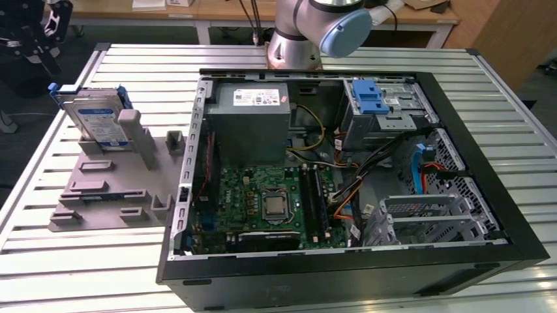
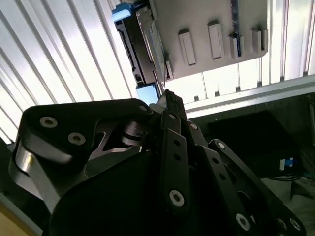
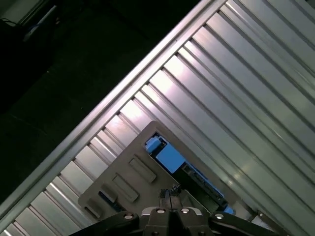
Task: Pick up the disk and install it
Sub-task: 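Pick up the disk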
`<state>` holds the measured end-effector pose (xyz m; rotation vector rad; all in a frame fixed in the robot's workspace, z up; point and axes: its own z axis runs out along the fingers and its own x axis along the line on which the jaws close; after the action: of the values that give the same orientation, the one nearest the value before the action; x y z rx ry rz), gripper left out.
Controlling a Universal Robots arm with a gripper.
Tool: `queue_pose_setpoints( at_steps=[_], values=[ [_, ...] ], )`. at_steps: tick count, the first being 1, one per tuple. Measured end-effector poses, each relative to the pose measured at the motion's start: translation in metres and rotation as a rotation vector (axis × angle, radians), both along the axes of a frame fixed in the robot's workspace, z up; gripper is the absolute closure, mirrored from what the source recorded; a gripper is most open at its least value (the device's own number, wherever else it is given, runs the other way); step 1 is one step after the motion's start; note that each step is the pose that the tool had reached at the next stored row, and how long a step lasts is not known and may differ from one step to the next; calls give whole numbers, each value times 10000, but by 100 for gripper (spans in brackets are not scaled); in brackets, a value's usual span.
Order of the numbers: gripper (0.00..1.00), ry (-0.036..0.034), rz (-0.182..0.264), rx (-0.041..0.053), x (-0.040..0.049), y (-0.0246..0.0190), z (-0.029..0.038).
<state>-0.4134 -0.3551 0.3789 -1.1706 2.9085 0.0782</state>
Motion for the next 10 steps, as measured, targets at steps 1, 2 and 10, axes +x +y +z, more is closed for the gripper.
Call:
queue_pose_setpoints(
  at_steps=[1, 2, 10],
  values=[
    [89, 0, 181, 0, 0, 0, -1],
    [89, 1, 360, -1, 0, 0, -1],
    [89, 0, 1609, -1, 0, 0, -5]
  ],
)
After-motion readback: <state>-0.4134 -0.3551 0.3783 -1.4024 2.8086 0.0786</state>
